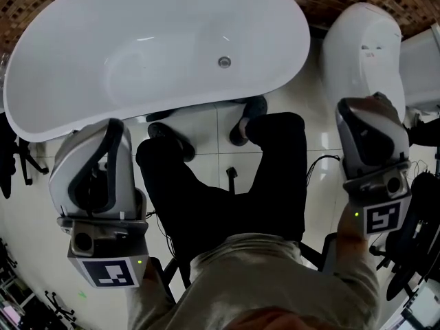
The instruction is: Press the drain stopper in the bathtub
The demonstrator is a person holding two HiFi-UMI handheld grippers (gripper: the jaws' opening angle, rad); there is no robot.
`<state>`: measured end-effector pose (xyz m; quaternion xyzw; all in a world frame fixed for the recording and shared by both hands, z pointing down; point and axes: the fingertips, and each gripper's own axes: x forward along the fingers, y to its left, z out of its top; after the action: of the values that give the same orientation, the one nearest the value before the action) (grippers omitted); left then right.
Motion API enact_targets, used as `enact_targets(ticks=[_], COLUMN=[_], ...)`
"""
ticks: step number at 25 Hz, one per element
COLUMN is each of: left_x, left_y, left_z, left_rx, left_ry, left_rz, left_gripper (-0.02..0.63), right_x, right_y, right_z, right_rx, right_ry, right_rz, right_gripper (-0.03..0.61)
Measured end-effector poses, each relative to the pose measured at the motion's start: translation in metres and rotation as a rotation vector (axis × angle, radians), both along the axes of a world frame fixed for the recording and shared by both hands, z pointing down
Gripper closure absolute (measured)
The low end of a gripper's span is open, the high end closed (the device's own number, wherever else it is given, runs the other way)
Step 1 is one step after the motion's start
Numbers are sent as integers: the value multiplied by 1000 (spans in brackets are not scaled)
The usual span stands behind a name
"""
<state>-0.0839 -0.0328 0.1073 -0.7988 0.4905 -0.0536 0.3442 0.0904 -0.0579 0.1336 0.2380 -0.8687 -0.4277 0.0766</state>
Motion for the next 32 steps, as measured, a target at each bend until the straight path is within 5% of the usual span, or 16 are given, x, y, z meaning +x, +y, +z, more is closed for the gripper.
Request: enact_targets(ticks=[12,17,25,32], left_x=[-17,-40,-74,-76], left_y=[-110,-185,-280,-298], left_z=[69,131,243,280], left_rx=[-138,-234,-403,-375], left_ry=[4,17,-38,-113], left_rz=[38,63,24,-38], left_gripper=[604,604,604,604], right_x=[-51,-69,-101,-98], right_y=[-156,-238,-310,-335], right_z=[123,260,490,616], right_rx=[-345,-648,-849,-867], right_ry=[87,312,790,1057], right_rz=[-91,58,26,34], right_gripper=[578,578,578,578])
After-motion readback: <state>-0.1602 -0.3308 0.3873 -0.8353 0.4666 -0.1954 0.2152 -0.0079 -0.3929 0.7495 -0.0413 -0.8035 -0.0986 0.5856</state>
